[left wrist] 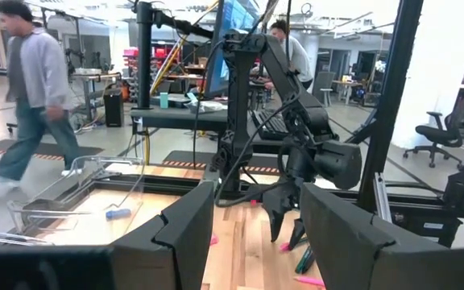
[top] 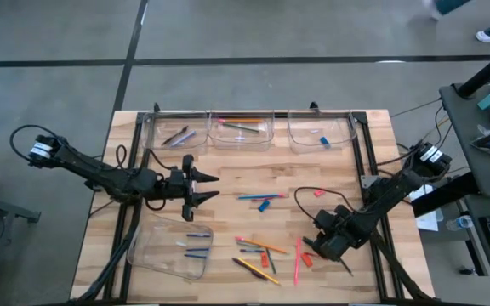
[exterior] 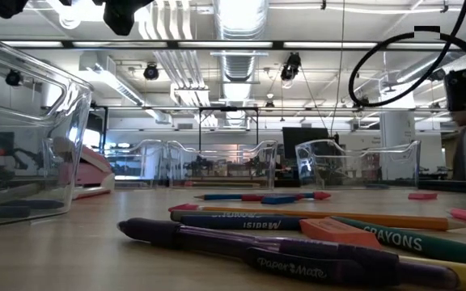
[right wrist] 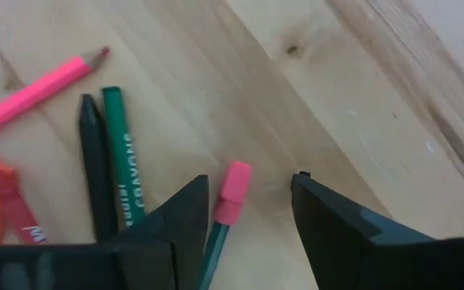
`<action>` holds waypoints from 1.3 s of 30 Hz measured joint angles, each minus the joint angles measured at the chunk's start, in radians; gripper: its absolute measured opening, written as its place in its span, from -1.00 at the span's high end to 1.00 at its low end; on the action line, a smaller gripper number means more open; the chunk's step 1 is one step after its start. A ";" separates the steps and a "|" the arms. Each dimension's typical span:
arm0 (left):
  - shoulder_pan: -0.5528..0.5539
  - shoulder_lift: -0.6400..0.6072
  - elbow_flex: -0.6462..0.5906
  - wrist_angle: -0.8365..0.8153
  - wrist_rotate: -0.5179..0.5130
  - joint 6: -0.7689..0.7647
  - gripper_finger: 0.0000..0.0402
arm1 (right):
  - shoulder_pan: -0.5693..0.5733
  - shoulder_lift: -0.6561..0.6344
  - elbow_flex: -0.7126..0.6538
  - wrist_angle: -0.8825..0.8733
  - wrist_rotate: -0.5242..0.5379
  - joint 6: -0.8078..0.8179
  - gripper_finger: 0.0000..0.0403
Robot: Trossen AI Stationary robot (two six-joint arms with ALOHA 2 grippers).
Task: Sort crayons/erasers/pens/pencils in bins
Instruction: Put the dark green pencil into the top middle transparent bin
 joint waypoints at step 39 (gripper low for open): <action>0.001 0.006 0.000 0.015 -0.004 0.000 0.14 | 0.010 -0.143 -0.005 0.018 0.177 -0.064 0.85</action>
